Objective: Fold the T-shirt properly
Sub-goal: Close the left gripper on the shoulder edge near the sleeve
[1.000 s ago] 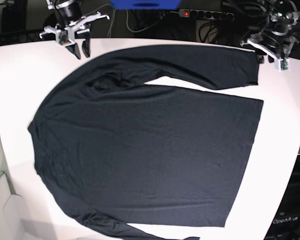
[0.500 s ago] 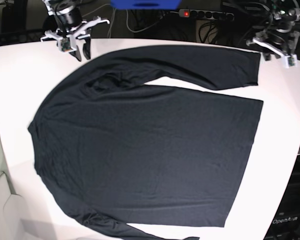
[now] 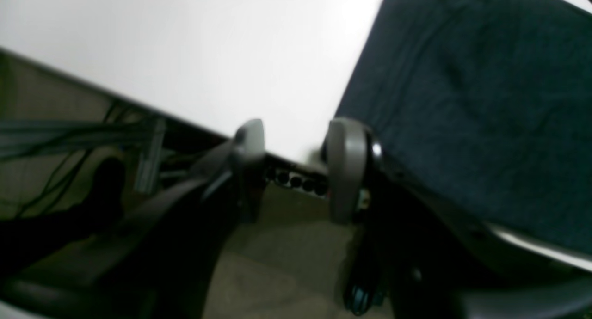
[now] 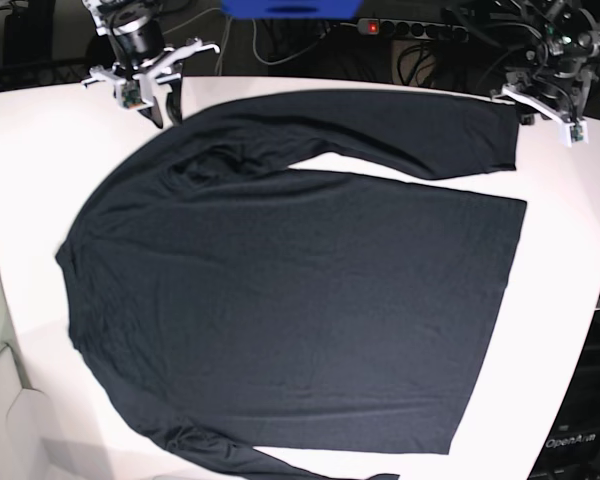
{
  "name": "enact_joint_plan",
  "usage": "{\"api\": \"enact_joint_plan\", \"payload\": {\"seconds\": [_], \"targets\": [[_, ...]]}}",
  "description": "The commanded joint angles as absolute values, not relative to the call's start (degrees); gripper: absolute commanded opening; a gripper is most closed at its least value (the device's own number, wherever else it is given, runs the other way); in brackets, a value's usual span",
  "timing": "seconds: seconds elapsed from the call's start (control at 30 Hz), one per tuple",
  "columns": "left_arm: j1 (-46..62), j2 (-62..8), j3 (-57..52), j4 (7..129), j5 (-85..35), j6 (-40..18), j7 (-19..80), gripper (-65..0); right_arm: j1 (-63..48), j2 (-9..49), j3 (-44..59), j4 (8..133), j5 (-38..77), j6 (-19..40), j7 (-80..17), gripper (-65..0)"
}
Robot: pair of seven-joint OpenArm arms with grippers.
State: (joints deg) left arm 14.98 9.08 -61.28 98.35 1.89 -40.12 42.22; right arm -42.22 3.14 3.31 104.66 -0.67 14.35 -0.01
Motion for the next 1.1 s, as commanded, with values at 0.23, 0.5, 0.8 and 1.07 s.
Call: {"api": "enact_joint_plan", "payload": {"seconds": [0.23, 0.5, 0.8, 1.07], "targets": [[15.5, 9.0, -58.5, 99.6, 1.3, -40.0, 41.5, -42.5, -42.6, 3.3, 3.3, 105.5, -0.4, 14.8, 0.9, -48.8], [16.2, 9.0, -55.6, 99.6, 1.3, -40.0, 41.5, -42.5, -41.8, 3.3, 3.3, 105.5, -0.4, 14.8, -0.9, -48.9], [16.3, 9.0, -55.6, 98.9, 1.3, -40.0, 41.5, -42.5, -41.8, 3.3, 3.3, 105.5, -0.4, 14.8, -0.9, -48.9], [16.4, 9.0, -55.8, 98.8, 1.4, -40.0, 41.5, -42.5, -41.8, 3.3, 3.3, 105.5, -0.4, 14.8, -0.9, -48.9]]}}
